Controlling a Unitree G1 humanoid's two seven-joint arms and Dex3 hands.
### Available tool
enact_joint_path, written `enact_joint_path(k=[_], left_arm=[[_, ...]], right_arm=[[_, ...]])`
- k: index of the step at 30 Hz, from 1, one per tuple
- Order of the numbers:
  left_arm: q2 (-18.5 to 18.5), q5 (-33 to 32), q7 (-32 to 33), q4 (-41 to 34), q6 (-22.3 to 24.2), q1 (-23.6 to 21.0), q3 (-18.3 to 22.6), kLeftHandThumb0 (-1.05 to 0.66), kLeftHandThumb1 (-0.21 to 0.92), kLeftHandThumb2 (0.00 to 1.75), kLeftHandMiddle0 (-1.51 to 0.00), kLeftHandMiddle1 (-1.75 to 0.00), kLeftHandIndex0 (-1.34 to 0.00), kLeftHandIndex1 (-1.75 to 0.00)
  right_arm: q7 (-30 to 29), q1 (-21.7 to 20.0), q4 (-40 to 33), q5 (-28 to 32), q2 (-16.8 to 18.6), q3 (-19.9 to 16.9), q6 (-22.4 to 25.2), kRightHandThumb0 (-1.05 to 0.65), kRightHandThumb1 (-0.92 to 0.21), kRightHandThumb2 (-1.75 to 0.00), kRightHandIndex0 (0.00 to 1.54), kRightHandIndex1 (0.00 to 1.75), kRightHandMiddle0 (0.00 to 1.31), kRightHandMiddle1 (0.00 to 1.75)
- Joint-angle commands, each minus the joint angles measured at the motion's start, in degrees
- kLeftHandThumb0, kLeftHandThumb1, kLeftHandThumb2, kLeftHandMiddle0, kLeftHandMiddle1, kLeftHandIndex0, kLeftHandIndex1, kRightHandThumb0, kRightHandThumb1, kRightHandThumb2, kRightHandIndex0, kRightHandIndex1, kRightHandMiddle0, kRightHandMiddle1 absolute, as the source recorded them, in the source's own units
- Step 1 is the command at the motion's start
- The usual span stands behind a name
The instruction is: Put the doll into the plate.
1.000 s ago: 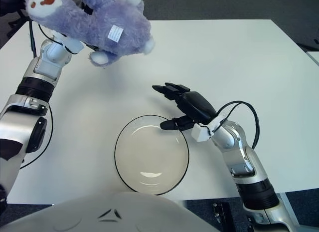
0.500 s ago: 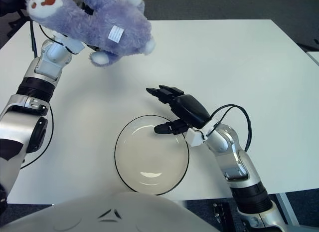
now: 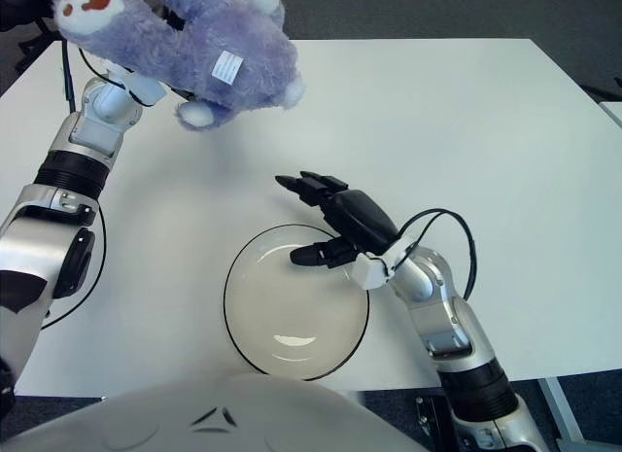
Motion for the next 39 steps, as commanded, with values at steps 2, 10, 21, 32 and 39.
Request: enact_joint_path(k=[2, 10, 21, 32, 39], left_arm=[[0.0, -0.9, 0.2, 0.1, -0.7, -0.4, 0.7, 0.0, 0.21, 1.42, -0.72, -1.66, -0.47, -1.75], [-0.1, -0.9, 0.2, 0.3, -0.8, -0.5, 0.7, 0.0, 0.21, 1.42, -0.71, -1.67, -0.47, -1.75], [-0.2, -1.4, -0.3, -0.3, -0.3, -0.3, 0.8, 0.0, 0.21, 1.42, -0.71, -1.67, -0.47, -1.75], [-0.2, -2.1, -0.7, -0.6, 0.0, -0.1, 0.8, 0.0, 0.21, 1.42, -0.71, -1.67, -0.47, -1.75], [-0.2, -2.5, -1.1, -0.4, -0.2, -0.2, 0.7, 0.0, 0.21, 1.42, -0.71, -1.67, -0.47, -1.75]], right_arm=[[0.3, 0.1, -0.9, -0.1, 0.4, 0.3, 1.3, -0.68, -0.92, -0.63, 0.19, 0.0, 0.19, 0.08], [1.1, -0.3, -1.8, -1.0, 0.7, 1.2, 4.2, -0.61, -0.92, -0.72, 0.19, 0.0, 0.2, 0.07], [1.7, -1.1, -1.4, -2.6, 0.9, 2.2, 6.9, -0.56, -0.92, -0.73, 0.2, 0.0, 0.2, 0.06], [1.2, -1.9, 0.5, -4.1, 1.3, 3.4, 8.6, -0.54, -0.92, -0.77, 0.21, 0.0, 0.2, 0.06], [2.1, -3.1, 1.3, -5.4, 1.6, 4.1, 12.0, -0.54, -0.92, -0.78, 0.21, 0.0, 0.2, 0.05]])
